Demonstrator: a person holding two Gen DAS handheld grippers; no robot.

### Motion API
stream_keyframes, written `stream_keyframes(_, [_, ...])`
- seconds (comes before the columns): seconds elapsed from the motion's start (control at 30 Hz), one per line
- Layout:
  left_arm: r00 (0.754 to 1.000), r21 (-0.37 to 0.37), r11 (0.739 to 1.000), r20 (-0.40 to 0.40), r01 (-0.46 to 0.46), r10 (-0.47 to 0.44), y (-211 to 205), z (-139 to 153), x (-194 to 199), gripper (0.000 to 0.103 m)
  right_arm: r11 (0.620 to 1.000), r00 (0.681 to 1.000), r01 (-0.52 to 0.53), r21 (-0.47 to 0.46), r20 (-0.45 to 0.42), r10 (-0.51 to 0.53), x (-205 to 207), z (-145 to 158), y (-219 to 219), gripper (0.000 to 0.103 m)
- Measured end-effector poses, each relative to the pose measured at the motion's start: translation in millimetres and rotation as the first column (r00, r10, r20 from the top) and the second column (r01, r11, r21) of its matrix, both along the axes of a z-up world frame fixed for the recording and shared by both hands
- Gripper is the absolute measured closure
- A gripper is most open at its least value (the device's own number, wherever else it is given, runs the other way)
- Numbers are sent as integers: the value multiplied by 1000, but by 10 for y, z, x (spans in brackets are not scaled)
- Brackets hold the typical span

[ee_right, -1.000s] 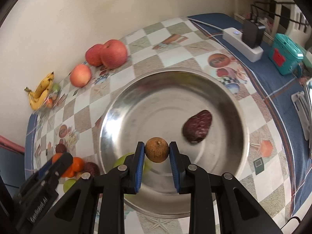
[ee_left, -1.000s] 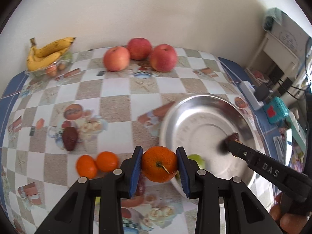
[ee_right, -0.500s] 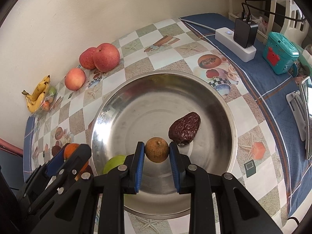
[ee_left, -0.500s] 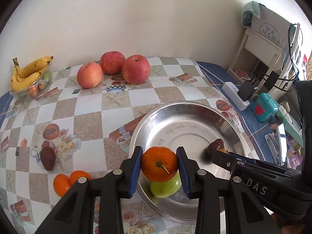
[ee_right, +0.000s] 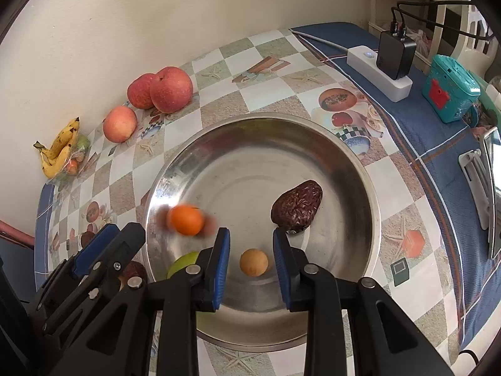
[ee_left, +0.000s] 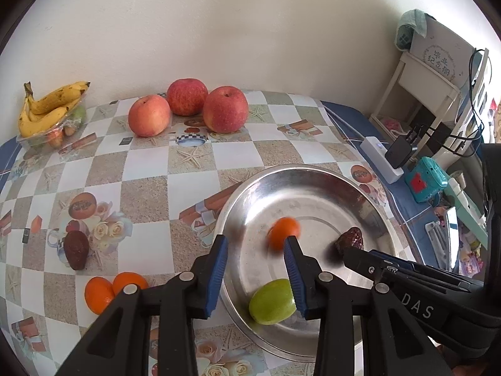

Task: Organize fruits
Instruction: 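Carry the tangerine and kiwi into the steel bowl and release both, then withdraw both grippers from the bowl toward the fruit pile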

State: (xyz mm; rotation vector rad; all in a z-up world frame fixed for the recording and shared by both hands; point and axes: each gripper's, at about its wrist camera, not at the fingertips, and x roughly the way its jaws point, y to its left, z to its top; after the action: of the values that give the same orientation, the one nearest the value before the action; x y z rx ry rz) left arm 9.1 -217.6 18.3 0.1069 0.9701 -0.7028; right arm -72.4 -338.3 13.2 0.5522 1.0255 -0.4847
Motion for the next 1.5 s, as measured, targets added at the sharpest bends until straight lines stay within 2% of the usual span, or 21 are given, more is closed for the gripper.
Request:
stream_keyframes(0.13, [1000, 39, 999, 4, -25, 24, 31, -33, 28, 61, 1000, 1000, -4, 1, -2, 4, 1, -12, 10, 74])
stream_keyframes(0.23, [998, 72, 995, -7, -63, 64, 98, -78, 77, 49, 1000, 1000, -8, 2, -8, 8, 3, -33, 19, 74])
stream_keyframes(0.33, [994, 99, 990, -16, -105, 107, 186, -99, 136, 45, 1000, 1000, -11, 7, -16, 12, 8, -65, 29, 74])
stream_keyframes(0.47, [981, 143, 974, -47, -178, 186, 355, -144, 241, 32, 1000, 999, -23, 8, -30, 23, 31, -90, 66, 74])
stream_keyframes(0.53, [973, 161, 964, -59, -212, 223, 453, -165, 297, 31, 999, 999, -32, 6, -36, 33, 50, -94, 92, 74])
stream_keyframes(0.57, [968, 169, 958, -64, -230, 243, 503, -172, 324, 29, 999, 998, -38, 5, -41, 38, 60, -96, 108, 73])
stream_keyframes(0.63, [956, 179, 947, -74, -267, 284, 606, -177, 374, 25, 999, 998, -43, 0, -48, 43, 76, -98, 137, 55])
stream_keyframes(0.67, [951, 177, 943, -78, -283, 299, 654, -176, 396, 21, 999, 998, -47, -4, -50, 47, 84, -96, 152, 52])
stream_keyframes(0.83, [931, 165, 926, -84, -339, 355, 851, -156, 487, 11, 998, 996, -68, -15, -57, 67, 129, -89, 230, 50])
stream_keyframes(1.2, [896, 191, 891, -91, -413, 434, 1137, -230, 573, 0, 991, 988, -127, -45, -94, 122, 217, -113, 399, 47])
stream_keyframes(1.27, [885, 207, 876, -82, -435, 458, 1198, -252, 582, 0, 989, 986, -135, -65, -107, 128, 234, -109, 430, 36])
stream_keyframes(1.3, [877, 213, 868, -79, -449, 473, 1234, -267, 587, 0, 987, 984, -142, -79, -116, 132, 243, -112, 451, 19])
stream_keyframes(1.33, [872, 217, 862, -78, -459, 484, 1264, -279, 594, 0, 984, 982, -153, -94, -124, 141, 255, -119, 479, 12])
stream_keyframes(1.5, [858, 250, 843, -82, -476, 508, 1327, -355, 624, 0, 976, 974, -197, -93, -131, 184, 289, -163, 577, 12])
